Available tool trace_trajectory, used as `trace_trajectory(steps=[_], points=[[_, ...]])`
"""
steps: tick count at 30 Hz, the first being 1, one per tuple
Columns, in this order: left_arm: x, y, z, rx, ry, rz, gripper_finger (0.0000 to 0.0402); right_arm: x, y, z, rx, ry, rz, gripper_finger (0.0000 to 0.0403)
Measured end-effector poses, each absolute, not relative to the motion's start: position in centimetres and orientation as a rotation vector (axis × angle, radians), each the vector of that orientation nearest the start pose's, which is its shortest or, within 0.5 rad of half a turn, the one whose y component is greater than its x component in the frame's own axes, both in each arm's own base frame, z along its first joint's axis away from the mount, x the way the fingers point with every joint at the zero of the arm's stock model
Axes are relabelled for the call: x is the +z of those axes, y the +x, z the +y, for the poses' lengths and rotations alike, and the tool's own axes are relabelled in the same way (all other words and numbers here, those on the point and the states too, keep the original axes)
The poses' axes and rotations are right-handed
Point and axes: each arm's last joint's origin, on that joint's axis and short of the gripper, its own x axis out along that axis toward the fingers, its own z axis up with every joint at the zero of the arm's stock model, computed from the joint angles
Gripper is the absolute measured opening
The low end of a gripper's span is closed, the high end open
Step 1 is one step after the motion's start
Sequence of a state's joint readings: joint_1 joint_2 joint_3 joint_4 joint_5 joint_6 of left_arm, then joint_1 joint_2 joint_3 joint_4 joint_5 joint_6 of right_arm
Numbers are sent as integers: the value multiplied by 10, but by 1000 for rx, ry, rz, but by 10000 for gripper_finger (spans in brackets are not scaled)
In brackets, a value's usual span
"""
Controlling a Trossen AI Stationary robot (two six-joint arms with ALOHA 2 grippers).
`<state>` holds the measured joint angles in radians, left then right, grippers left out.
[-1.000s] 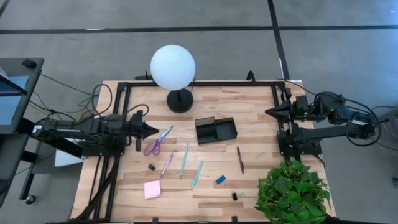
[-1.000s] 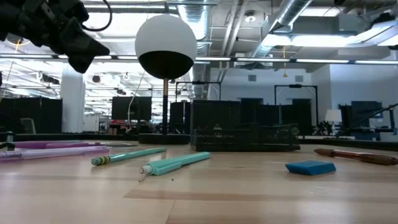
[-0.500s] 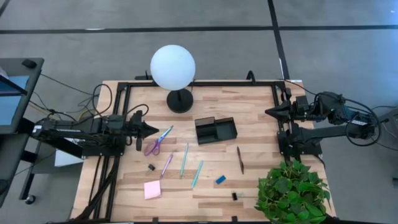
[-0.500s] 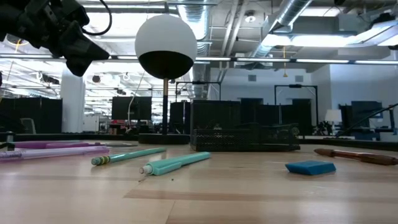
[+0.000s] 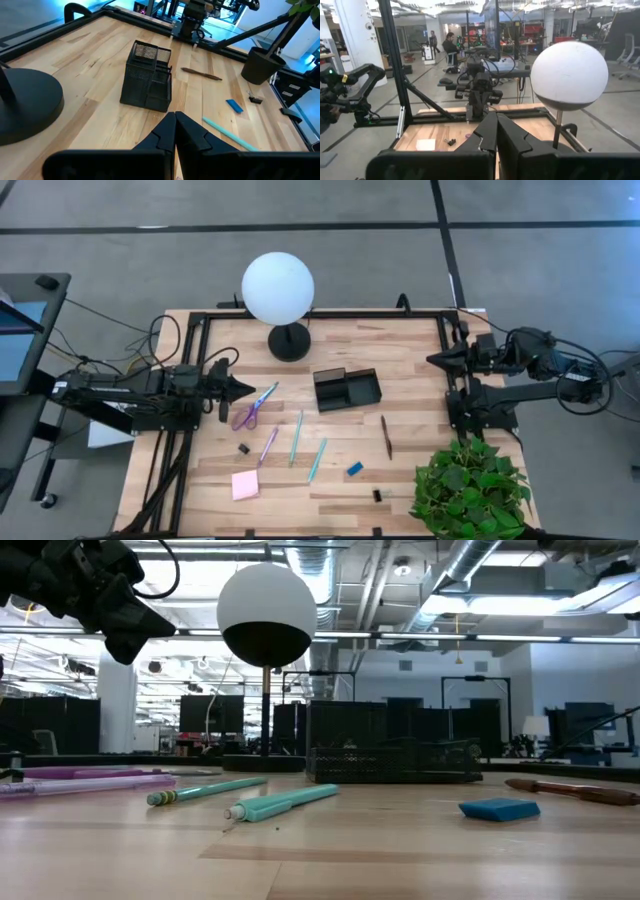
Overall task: Pick and place office supplies into organizer
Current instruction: Put the purple scissors into the black desk organizer
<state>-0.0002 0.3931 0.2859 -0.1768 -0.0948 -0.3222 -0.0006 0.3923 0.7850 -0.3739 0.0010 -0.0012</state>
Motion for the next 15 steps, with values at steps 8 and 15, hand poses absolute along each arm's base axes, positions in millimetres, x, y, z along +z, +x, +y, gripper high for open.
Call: trace_trajectory(steps=[8,15], points=[[206,117,3,144,-287,319,0,357,76,0,-2,-7,-35,0],[199,114,3,155,-278,401,0,357,76,0,-2,-7,-34,0]])
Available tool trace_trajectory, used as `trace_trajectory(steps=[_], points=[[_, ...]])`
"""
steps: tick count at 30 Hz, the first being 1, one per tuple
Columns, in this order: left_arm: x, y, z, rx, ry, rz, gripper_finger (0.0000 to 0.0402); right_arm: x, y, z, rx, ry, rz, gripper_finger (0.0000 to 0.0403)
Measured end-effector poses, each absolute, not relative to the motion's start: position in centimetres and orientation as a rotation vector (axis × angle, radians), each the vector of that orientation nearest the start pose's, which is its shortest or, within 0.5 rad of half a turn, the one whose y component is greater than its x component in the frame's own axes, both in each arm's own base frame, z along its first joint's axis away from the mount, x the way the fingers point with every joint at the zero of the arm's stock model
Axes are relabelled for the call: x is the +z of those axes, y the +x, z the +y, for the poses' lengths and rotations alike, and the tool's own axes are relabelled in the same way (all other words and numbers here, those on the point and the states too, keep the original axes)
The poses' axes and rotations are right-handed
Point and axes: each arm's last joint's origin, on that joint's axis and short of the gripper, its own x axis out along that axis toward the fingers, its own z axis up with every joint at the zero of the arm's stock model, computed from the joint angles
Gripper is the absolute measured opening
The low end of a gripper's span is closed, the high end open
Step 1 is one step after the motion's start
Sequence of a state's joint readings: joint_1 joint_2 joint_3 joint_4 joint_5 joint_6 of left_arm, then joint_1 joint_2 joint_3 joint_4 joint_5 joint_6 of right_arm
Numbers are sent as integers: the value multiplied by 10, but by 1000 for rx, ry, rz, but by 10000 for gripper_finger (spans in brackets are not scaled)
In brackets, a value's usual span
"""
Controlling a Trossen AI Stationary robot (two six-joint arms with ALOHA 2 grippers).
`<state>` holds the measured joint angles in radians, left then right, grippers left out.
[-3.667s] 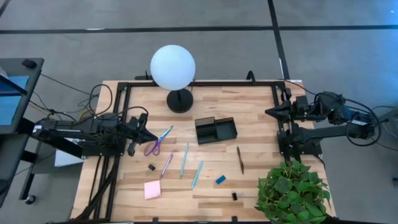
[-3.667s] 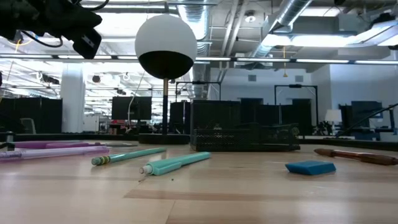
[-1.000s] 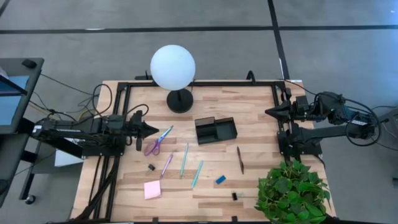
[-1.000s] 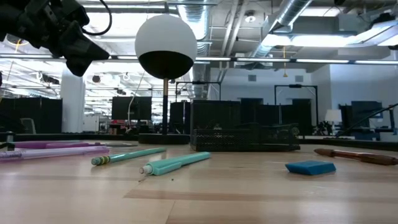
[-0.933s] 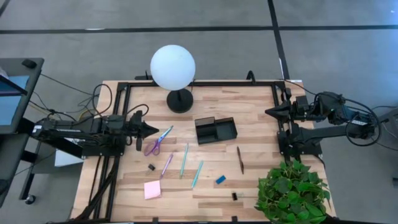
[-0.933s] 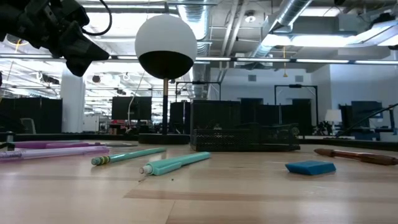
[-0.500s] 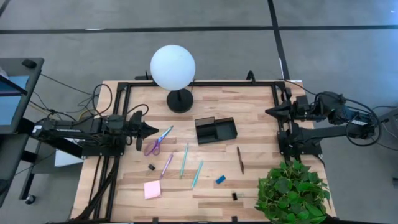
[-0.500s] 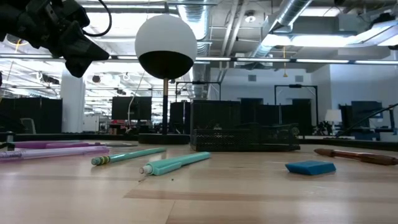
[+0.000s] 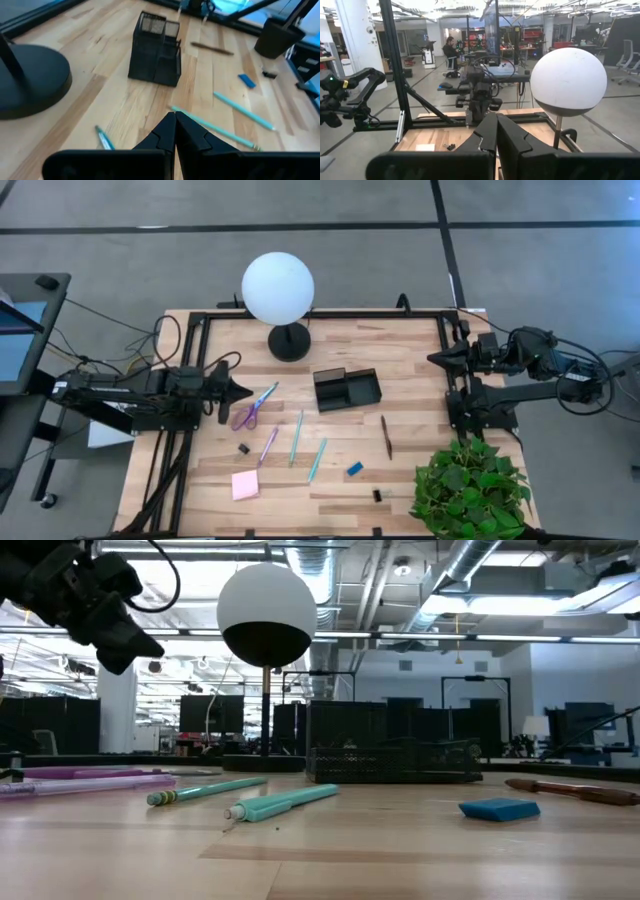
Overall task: Pick and place office supplies into organizer
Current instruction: Put the purple scissors into the black desk organizer
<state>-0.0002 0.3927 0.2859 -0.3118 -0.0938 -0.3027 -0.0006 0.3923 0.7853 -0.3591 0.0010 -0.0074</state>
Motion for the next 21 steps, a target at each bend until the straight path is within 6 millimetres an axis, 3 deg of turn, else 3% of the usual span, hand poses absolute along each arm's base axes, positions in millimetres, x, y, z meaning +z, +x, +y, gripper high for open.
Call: trace_trajectory(steps=[18,21], points=[[188,109,3,172,-266,529,0,357,76,0,-2,-15,-35,0],[188,109,3,173,-266,528,0,364,76,0,-4,-49,-104,0]])
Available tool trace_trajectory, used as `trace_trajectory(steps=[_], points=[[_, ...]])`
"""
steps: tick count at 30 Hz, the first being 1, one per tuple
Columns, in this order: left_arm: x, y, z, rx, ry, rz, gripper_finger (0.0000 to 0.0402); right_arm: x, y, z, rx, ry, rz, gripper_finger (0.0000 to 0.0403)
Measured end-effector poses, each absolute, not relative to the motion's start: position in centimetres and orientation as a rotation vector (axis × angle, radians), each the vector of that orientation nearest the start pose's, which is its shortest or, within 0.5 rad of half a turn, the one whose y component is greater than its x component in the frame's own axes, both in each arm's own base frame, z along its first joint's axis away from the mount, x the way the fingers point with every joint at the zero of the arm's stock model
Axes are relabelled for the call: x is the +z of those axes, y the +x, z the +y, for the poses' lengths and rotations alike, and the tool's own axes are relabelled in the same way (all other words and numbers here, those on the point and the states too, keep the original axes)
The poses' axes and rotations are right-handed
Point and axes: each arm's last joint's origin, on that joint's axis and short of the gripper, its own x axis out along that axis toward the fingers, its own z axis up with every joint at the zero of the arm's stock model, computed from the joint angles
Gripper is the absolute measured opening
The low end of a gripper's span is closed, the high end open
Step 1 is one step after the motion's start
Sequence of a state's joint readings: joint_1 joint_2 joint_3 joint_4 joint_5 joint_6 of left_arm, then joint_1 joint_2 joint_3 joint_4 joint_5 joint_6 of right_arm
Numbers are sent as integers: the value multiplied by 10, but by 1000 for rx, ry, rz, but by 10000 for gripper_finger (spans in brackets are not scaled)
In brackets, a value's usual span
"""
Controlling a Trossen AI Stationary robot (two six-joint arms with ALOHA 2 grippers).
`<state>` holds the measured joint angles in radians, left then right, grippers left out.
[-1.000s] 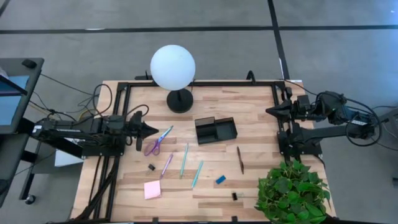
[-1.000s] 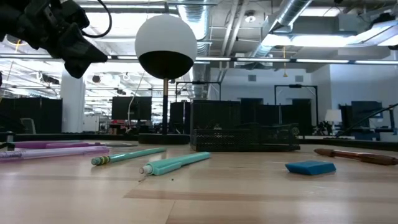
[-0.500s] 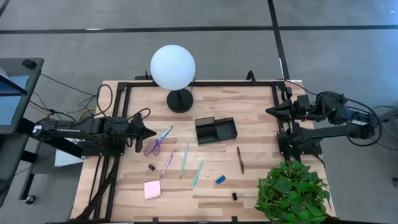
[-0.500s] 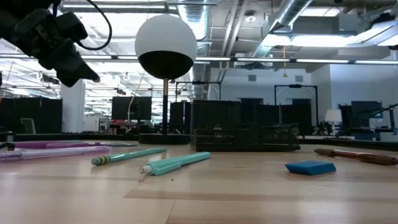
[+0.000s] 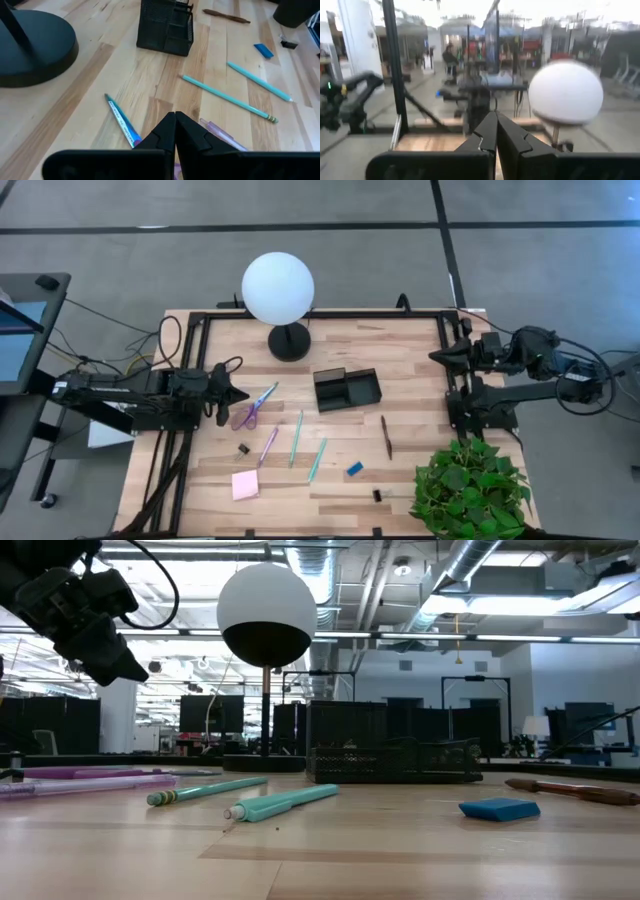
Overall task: Pick and place office supplies into organizer
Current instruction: Put the purple scissors into the black desk organizer
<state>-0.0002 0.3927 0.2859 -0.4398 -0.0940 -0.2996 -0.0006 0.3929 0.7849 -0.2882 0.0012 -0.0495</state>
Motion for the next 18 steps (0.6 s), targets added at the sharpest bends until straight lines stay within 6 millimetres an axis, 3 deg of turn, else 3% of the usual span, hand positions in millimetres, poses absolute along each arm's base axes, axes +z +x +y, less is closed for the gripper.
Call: trace_trajectory(steps=[12,18], points=[[188,109,3,172,-266,528,0,374,76,0,7,81,-209,0],[188,109,3,172,-266,528,0,363,104,4,58,80,-117,0]])
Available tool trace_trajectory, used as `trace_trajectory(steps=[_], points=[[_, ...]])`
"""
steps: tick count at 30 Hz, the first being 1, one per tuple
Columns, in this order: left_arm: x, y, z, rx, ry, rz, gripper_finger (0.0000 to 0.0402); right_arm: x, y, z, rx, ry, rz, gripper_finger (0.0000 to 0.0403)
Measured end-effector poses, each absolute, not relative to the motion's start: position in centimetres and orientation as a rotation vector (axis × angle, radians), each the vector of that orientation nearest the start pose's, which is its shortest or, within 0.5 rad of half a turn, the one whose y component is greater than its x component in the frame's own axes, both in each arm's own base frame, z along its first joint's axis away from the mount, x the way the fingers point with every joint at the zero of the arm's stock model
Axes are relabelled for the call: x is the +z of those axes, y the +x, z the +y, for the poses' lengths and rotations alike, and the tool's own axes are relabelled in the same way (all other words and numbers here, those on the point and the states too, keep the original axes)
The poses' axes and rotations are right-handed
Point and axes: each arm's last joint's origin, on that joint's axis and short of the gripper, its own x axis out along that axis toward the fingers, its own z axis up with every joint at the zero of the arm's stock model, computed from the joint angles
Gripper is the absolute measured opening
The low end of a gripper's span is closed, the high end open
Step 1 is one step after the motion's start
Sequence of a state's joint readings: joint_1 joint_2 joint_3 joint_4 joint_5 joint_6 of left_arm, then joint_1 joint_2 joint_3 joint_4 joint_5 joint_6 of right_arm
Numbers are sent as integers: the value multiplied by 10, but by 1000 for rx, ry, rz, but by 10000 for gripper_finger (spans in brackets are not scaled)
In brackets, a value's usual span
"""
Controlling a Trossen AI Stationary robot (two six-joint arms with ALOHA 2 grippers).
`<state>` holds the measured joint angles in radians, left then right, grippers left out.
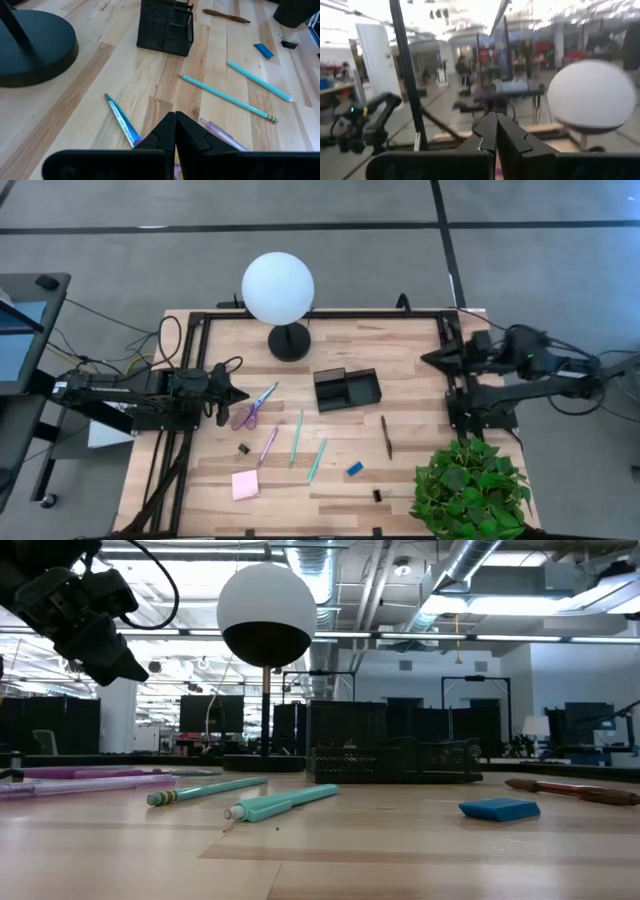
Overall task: Pick and place office supplies into organizer
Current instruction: Put the purple scissors into the black desk organizer
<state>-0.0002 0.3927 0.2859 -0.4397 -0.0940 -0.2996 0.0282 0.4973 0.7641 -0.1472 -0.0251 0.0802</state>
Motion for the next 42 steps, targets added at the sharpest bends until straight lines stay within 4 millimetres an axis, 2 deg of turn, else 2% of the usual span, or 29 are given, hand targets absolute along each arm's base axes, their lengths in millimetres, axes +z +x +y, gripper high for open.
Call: trace_trajectory(steps=[7,10,17,27,34,37,42], points=[[188,109,3,172,-266,528,0,359,156,8,81,106,-103,0],[188,109,3,172,-266,528,0,357,172,9,81,103,-122,0],[188,109,3,172,-266,528,0,350,197,10,80,85,-124,0],[188,109,3,172,-266,528,0,341,222,15,104,178,-130,0],[188,109,3,172,-266,528,0,321,245,20,111,187,-52,0],[188,109,3,172,-266,528,0,311,257,23,114,254,-17,0],[188,109,3,172,-266,527,0,295,279,19,70,241,-41,0]])
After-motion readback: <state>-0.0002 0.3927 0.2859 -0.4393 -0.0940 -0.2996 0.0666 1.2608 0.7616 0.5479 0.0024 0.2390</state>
